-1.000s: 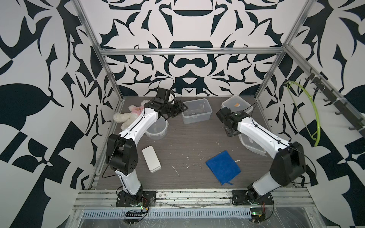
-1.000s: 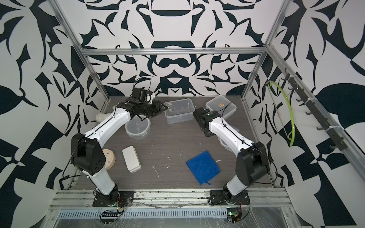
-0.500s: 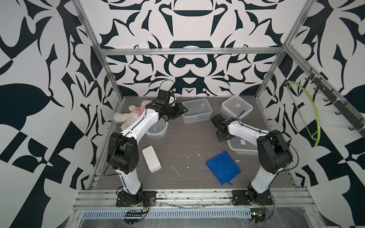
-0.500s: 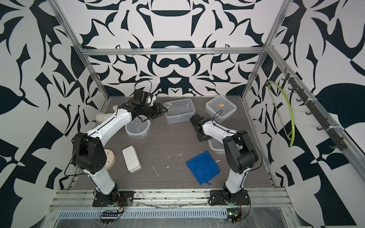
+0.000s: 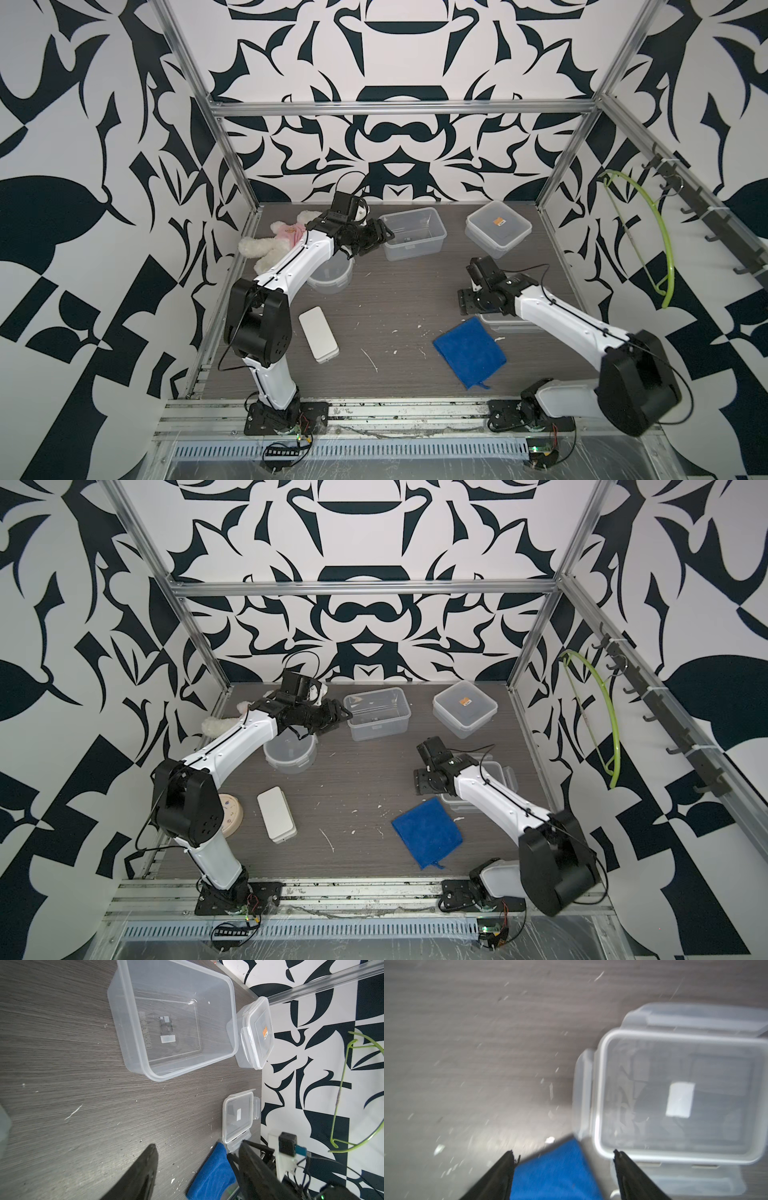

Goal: Wipe the insides of the lunch boxes
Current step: Place the lid at the center of the board, then pick up the cleaning item at the center of the board, then pick up the lunch box from the center of the board.

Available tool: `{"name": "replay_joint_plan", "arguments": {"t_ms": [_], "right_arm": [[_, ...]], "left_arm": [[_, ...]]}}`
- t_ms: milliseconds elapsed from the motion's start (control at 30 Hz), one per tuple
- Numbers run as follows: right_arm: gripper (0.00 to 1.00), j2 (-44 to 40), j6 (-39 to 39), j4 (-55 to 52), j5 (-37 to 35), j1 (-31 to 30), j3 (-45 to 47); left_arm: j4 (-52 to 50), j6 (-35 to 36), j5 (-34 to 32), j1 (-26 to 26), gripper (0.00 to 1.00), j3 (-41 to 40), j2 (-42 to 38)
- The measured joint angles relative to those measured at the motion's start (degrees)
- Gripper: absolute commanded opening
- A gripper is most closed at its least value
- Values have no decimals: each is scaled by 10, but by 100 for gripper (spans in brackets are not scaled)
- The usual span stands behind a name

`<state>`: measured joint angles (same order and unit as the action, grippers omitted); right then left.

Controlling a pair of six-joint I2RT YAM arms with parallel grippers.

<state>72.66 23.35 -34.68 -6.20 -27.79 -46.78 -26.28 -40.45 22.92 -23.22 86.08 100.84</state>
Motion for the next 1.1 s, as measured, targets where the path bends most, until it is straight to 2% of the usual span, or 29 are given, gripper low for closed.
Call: {"name": "replay_joint_plan", "arguments": {"t_ms": [67, 233, 300, 433, 567, 667, 733, 800, 933, 1100], "right_arm": [[100, -51, 17, -10, 17, -30, 29], [85, -125, 77, -19, 49, -119, 98], [79, -124, 103, -16, 57, -150, 131], [78, -95, 146, -9, 61, -186, 177], [78, -63, 172, -5, 40, -201, 174], [74, -33, 185, -9, 28, -207, 162], [66, -6, 188, -14, 19, -214, 149], [39, 28, 184, 3, 10, -222, 129], [2, 113, 176, 45, -1, -244, 67], [0, 194, 142, 98, 18, -256, -21]], "left_arm": [[-3, 0, -2, 0, 65, 0, -6], [-6, 0, -7, 0, 65, 0, -14], [-6, 0, -7, 0, 65, -2, -14], [-10, -1, -11, 0, 65, -7, -14], [-18, -1, -14, 0, 65, -14, -17], [-21, -1, -16, 0, 65, -14, -19], [-23, -1, -17, 0, 65, -14, -19], [-24, 0, -19, 0, 65, -14, -20], [-28, 0, -24, 0, 65, -14, -20], [-45, 6, -33, 0, 64, -7, -17]]}}
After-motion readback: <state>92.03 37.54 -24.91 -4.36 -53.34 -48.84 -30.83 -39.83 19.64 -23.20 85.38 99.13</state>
